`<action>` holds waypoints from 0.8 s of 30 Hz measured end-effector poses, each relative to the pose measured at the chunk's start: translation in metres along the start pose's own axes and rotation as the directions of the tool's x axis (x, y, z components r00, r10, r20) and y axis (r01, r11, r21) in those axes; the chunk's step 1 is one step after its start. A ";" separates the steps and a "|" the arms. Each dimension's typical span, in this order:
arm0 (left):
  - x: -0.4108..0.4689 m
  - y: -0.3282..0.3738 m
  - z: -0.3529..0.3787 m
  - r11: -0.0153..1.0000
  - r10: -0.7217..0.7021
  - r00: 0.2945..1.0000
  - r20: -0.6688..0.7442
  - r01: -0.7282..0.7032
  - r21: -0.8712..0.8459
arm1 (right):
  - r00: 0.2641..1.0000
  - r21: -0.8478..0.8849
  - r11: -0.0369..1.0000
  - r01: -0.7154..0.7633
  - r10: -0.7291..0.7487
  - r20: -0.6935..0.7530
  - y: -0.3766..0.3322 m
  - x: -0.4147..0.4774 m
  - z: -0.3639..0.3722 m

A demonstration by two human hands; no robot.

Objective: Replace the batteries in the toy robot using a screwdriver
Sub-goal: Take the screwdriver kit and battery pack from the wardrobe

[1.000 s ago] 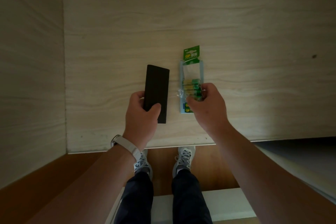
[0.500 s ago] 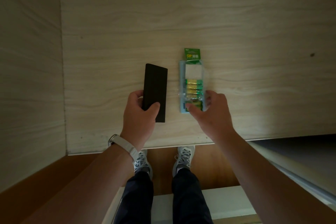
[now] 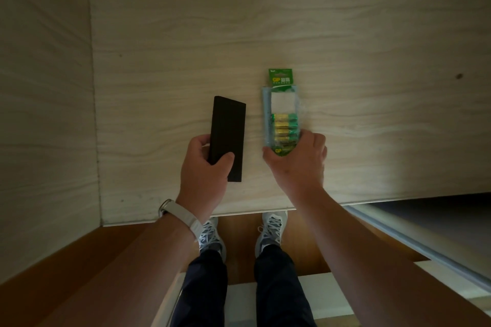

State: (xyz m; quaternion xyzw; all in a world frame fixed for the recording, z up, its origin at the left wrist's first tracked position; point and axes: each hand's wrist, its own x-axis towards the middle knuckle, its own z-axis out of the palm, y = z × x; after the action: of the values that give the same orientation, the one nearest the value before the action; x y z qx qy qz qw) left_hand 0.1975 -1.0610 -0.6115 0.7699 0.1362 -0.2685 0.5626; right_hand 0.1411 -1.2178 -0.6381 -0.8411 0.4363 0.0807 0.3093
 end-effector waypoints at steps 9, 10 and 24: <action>0.000 0.002 -0.003 1.000 -0.010 1.000 0.008 0.010 -0.005 | 0.992 0.110 0.994 0.013 -0.027 0.123 0.001 0.019 -0.021; -0.001 0.002 -0.003 1.000 -0.010 1.000 0.008 0.010 -0.004 | 0.987 0.157 0.988 -0.006 -0.019 0.159 0.002 0.022 -0.025; 0.000 0.010 -0.002 1.000 -0.011 0.999 0.046 0.010 0.019 | 0.932 0.397 0.915 -0.068 -0.084 0.353 0.017 0.039 -0.047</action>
State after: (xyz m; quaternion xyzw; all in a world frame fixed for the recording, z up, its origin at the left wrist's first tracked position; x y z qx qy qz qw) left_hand 0.2026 -1.0621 -0.6031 0.7678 0.1248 -0.2906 0.5571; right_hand 0.1448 -1.2799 -0.6238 -0.7316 0.3753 0.1415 0.5512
